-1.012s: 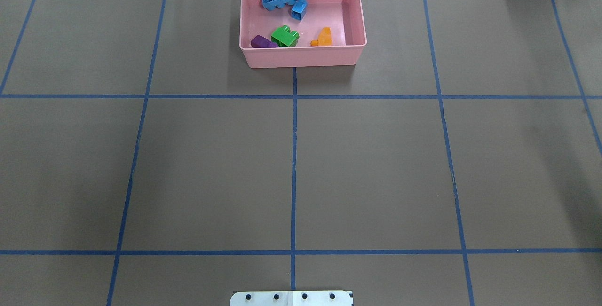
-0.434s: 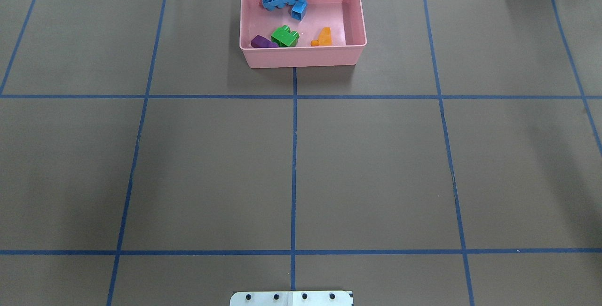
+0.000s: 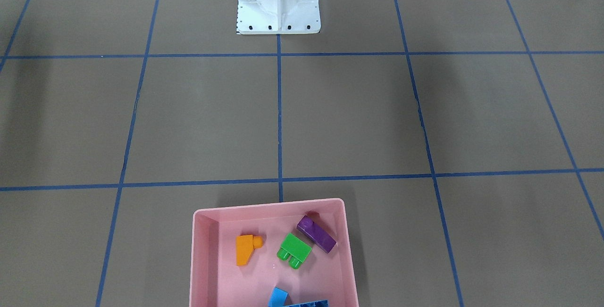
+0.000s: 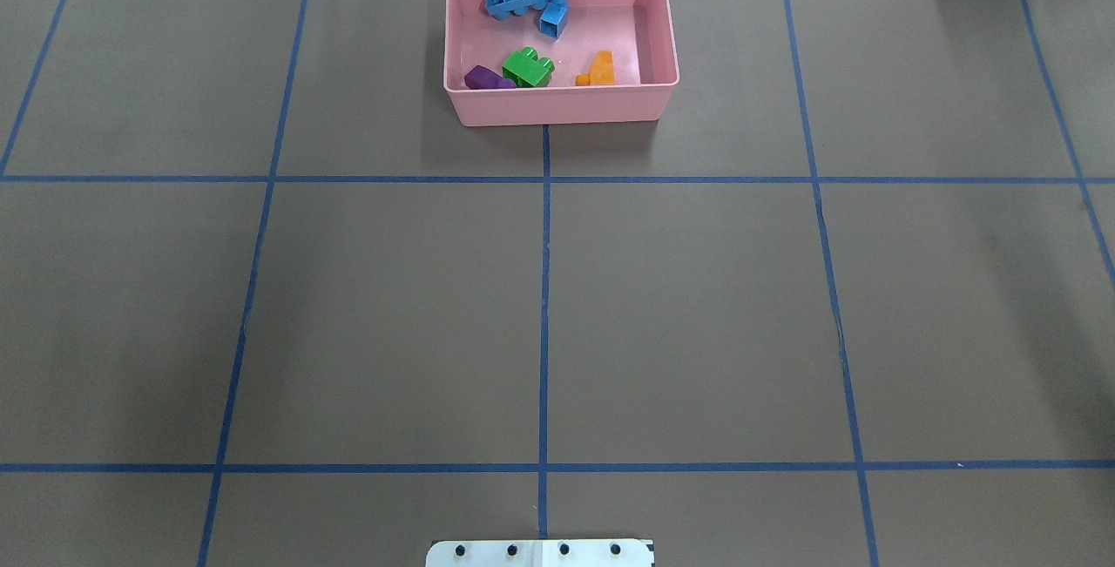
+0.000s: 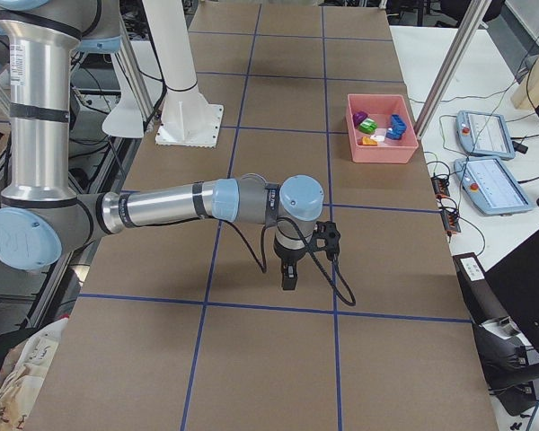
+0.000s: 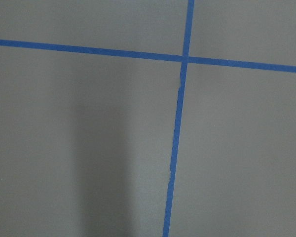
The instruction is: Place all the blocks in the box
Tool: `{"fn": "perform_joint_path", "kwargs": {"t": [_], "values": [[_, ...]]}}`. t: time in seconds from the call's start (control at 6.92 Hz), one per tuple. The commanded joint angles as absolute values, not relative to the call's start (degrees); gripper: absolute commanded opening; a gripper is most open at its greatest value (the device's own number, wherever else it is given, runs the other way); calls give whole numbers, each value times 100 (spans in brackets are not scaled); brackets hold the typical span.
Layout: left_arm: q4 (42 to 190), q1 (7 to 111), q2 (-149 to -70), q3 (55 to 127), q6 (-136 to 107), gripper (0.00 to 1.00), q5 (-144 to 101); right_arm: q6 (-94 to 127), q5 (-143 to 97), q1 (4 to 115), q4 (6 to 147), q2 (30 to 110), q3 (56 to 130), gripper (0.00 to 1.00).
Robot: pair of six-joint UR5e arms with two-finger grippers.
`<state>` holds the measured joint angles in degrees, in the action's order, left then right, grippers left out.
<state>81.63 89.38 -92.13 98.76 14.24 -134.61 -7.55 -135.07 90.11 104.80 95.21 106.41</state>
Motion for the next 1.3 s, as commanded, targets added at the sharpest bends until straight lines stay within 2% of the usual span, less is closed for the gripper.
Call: {"fn": "perform_joint_path", "kwargs": {"t": [0.0, 0.58, 1.16], "values": [[8174, 8938, -9088, 10203, 1406, 100, -13659, -756, -13500, 9052, 10424, 9632, 10687, 100], [8218, 8947, -8526, 10625, 1415, 100, -13676, -747, -13517, 9053, 10389, 9660, 10678, 100], [8209, 8930, -8613, 10617, 1433, 100, -13667, -694, -13579, 9053, 10327, 9589, 10608, 100]]}}
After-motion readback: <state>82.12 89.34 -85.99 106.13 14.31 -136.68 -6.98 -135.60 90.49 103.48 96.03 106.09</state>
